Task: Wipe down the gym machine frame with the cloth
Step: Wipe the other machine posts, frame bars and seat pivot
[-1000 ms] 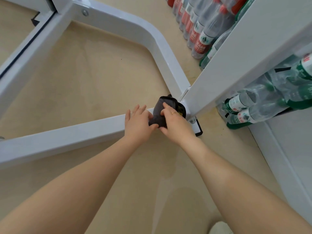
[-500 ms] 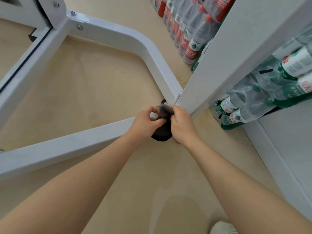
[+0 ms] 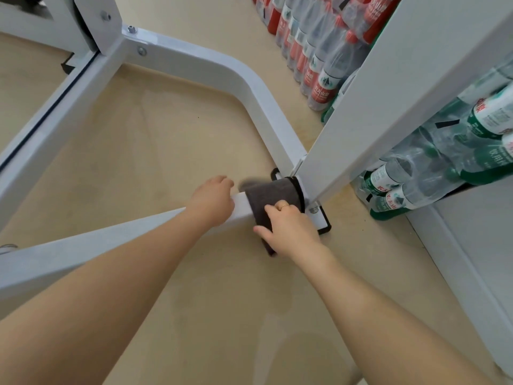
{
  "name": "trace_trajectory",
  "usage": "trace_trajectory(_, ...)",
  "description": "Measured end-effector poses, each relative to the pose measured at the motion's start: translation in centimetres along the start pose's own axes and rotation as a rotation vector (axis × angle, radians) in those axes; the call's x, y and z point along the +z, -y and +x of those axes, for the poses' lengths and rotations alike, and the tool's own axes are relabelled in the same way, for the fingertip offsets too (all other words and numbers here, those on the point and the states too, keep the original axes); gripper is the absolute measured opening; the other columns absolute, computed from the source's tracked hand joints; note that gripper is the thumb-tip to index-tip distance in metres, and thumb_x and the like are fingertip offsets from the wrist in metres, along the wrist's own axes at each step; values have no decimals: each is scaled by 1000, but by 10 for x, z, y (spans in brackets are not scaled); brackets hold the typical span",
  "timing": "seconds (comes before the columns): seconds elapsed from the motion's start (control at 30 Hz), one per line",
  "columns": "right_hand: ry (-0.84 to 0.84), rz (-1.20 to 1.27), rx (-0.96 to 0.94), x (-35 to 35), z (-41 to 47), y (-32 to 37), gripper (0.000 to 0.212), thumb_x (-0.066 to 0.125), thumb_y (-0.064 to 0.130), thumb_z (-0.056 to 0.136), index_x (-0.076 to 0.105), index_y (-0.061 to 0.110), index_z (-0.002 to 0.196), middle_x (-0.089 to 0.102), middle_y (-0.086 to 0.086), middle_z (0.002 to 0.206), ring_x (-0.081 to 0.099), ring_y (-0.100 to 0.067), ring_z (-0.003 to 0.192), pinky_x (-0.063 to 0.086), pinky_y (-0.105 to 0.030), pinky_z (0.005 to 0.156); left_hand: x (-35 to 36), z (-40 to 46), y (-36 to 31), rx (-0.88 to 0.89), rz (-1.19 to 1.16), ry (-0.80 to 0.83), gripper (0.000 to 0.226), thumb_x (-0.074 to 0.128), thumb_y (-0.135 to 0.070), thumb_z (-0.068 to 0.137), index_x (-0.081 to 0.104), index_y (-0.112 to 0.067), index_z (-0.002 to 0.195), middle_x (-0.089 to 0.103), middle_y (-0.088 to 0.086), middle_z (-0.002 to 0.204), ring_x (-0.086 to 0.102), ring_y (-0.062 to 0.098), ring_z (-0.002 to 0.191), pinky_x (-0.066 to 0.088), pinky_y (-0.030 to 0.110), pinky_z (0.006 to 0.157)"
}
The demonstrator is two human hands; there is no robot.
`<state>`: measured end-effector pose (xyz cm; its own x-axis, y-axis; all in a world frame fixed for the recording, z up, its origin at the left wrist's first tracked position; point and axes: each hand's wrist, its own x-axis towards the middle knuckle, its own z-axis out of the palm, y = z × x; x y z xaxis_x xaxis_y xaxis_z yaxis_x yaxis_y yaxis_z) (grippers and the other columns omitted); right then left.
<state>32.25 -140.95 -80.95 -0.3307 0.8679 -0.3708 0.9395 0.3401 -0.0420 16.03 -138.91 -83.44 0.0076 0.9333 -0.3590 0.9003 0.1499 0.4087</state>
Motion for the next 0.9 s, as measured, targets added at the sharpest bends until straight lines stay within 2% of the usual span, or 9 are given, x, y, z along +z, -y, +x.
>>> trace_trajectory(0.03, -13, 35, 0, 4, 2, -1, 42, 40, 35, 97, 42, 13, 133, 42, -10, 135, 38, -28, 124, 34, -36, 94, 6, -6, 6, -23, 22, 39, 45, 48, -24, 92, 40, -11, 135, 38, 9, 142, 37, 28, 129, 32, 36, 104)
trace_trajectory(0.1, -97, 59, -43, 10, 10, -10, 52, 42, 23, 95, 28, 15, 144, 21, -6, 153, 15, -22, 141, 16, -33, 110, 10, -14, 13, -15, 41, 79, 55, 56, -41, 87, 40, -15, 133, 45, 7, 132, 45, 27, 121, 38, 36, 98)
trace_trajectory(0.17, -35, 131, -89, 10, 21, -19, 64, 40, 16, 92, 13, 19, 150, 1, 1, 158, -4, -15, 144, -3, -30, 115, 8, -15, 15, 23, 103, 93, 61, 62, -46, 82, 41, -17, 132, 49, 5, 125, 48, 25, 114, 39, 35, 91)
trace_trajectory(0.2, 2, 175, -95, 13, 26, -22, 62, 38, 20, 95, 10, 20, 150, -1, 2, 158, -7, -13, 144, -6, -30, 114, 6, -14, 14, 37, 136, 92, 60, 63, -46, 81, 43, -17, 130, 50, 4, 123, 49, 25, 112, 40, 35, 88)
trace_trajectory(0.37, -18, 103, -98, 29, 53, 2, 53, 21, 42, 100, 8, 29, 150, 6, 3, 158, -4, -21, 144, -11, -39, 114, 5, -9, 10, 32, 192, 99, 56, 62, -47, 81, 46, -18, 126, 53, 2, 119, 52, 23, 108, 39, 32, 81)
trace_trajectory(0.53, -126, 81, -60, 29, 66, -20, 41, 23, 39, 100, 38, 27, 136, 37, 2, 141, 18, -20, 136, -3, -34, 115, 5, -10, 13, 49, 173, 79, 59, 62, -47, 81, 44, -17, 129, 53, 3, 121, 51, 24, 110, 40, 33, 84)
trace_trajectory(0.7, -128, 101, 89, 28, 63, -6, 43, 24, 38, 100, 36, 27, 139, 28, -5, 150, 10, -24, 141, -5, -39, 115, 8, -12, 12, 47, 177, 48, 55, 61, -46, 82, 44, -16, 125, 55, 3, 116, 53, 24, 106, 35, 30, 73)
trace_trajectory(0.8, -35, 192, -77, 30, 55, 31, 51, 31, 30, 97, 21, 28, 147, 17, -3, 154, 0, -25, 143, -12, -44, 113, 9, -19, 12, 29, 132, 20, 57, 59, -43, 84, 39, -14, 129, 53, 5, 124, 51, 25, 113, 37, 31, 82)
trace_trajectory(0.9, 22, 129, -288, 27, 51, 23, 73, 46, 23, 87, 9, 28, 150, 11, 1, 156, -2, -22, 143, -14, -40, 113, 9, -36, 15, 26, 182, -33, 56, 58, -34, 85, 34, -13, 131, 46, 6, 132, 42, 25, 122, 31, 32, 96)
